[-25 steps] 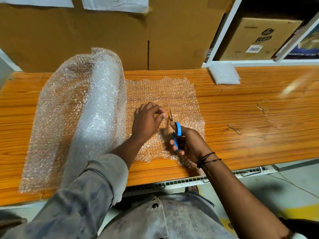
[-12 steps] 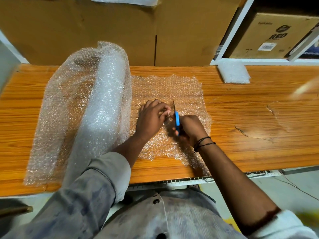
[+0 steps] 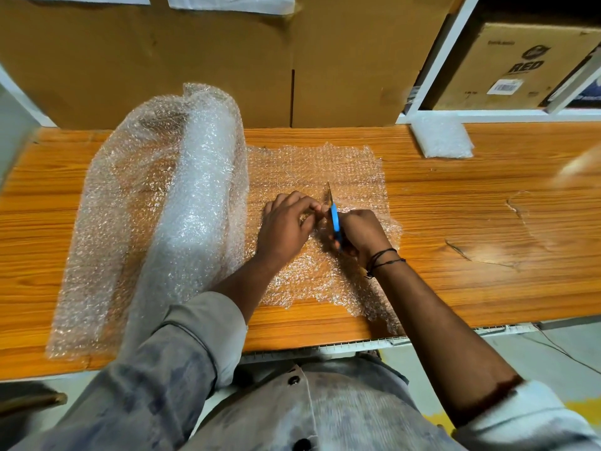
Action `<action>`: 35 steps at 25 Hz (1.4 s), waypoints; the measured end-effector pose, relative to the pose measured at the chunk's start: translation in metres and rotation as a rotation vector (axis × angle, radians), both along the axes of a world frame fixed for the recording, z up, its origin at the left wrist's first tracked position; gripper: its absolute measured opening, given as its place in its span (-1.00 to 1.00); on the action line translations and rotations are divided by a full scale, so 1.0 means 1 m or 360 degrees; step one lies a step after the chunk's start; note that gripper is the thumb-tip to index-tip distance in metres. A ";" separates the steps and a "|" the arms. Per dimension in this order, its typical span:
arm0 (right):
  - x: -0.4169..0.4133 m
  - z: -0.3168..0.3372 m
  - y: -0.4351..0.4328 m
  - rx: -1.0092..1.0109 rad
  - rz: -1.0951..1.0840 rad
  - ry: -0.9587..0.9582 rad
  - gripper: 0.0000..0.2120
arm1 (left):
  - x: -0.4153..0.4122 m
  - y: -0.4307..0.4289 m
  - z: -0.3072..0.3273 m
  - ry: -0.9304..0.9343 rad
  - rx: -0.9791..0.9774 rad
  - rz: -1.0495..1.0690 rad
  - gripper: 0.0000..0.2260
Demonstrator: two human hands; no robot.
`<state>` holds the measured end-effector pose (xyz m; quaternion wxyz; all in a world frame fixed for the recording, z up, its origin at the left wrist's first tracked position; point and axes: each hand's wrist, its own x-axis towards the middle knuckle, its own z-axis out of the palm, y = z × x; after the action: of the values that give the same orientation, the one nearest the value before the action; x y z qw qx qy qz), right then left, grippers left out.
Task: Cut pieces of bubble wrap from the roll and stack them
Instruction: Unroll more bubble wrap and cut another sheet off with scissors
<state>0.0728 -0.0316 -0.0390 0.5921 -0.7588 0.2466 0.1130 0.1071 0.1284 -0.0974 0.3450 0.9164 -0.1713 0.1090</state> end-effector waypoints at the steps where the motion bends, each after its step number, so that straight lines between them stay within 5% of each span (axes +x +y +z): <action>1: 0.002 -0.001 -0.001 0.0005 -0.0007 0.0000 -0.79 | 0.000 0.000 0.000 -0.0005 0.0001 -0.0004 -0.83; 16: 0.035 0.003 -0.008 -0.0055 -0.0056 0.0007 -0.67 | 0.003 0.000 -0.008 -0.0031 0.0011 -0.0018 -0.92; 26: 0.048 0.010 -0.018 -0.0400 0.0113 0.0008 -0.84 | 0.003 0.001 -0.008 -0.0017 -0.0047 -0.0011 -0.97; 31: 0.038 0.008 -0.018 -0.0089 0.0099 -0.0040 -0.77 | 0.002 -0.003 -0.005 0.0035 -0.0055 0.0048 -0.89; 35: 0.023 0.010 -0.021 0.0183 0.0193 -0.0022 -0.65 | 0.008 0.001 -0.006 0.0120 -0.0351 0.0133 -0.88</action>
<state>0.0960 -0.0529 -0.0287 0.6285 -0.7378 0.1892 0.1574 0.1151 0.1296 -0.1032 0.4450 0.8827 -0.1068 0.1069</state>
